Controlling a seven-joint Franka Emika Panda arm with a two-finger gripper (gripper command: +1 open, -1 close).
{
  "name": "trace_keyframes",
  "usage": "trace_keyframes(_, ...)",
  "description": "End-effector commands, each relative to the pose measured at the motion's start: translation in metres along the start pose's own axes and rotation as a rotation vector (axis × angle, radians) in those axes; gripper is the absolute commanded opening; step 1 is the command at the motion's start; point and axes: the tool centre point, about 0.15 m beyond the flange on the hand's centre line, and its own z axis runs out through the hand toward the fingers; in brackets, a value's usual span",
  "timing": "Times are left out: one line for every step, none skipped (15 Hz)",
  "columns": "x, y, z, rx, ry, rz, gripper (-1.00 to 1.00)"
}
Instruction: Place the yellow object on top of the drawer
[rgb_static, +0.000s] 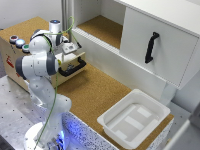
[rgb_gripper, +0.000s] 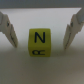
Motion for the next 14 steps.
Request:
trace_keyframes(-0.014, -0.012, 0.008, -0.064, 0.038, 0.027, -1.00)
trace_keyframes(-0.015, -0.011, 0.009, -0.061, 0.039, 0.030, -1.00)
trace_keyframes(-0.016, -0.011, 0.009, -0.061, 0.035, 0.034, -1.00)
trace_keyframes(-0.017, -0.010, 0.009, -0.057, 0.031, 0.040, -1.00)
trace_keyframes(-0.018, -0.011, 0.009, -0.056, 0.029, 0.041, -1.00)
trace_keyframes(-0.019, -0.011, 0.009, -0.057, 0.026, 0.044, -1.00)
trace_keyframes(-0.019, -0.011, 0.007, -0.059, 0.027, 0.047, -1.00)
trace_keyframes(-0.019, -0.010, 0.004, -0.063, 0.024, 0.050, -1.00)
trace_keyframes(-0.017, -0.009, 0.000, -0.064, 0.014, 0.047, -1.00)
trace_keyframes(-0.015, -0.007, -0.006, -0.073, -0.013, 0.047, -1.00)
trace_keyframes(-0.013, -0.004, -0.016, -0.075, -0.021, 0.039, -1.00)
trace_keyframes(-0.006, 0.001, -0.034, -0.087, -0.051, 0.018, -1.00)
trace_keyframes(0.003, 0.006, -0.055, -0.123, -0.075, -0.021, -1.00)
trace_keyframes(0.014, 0.009, -0.078, -0.164, -0.085, -0.054, -1.00)
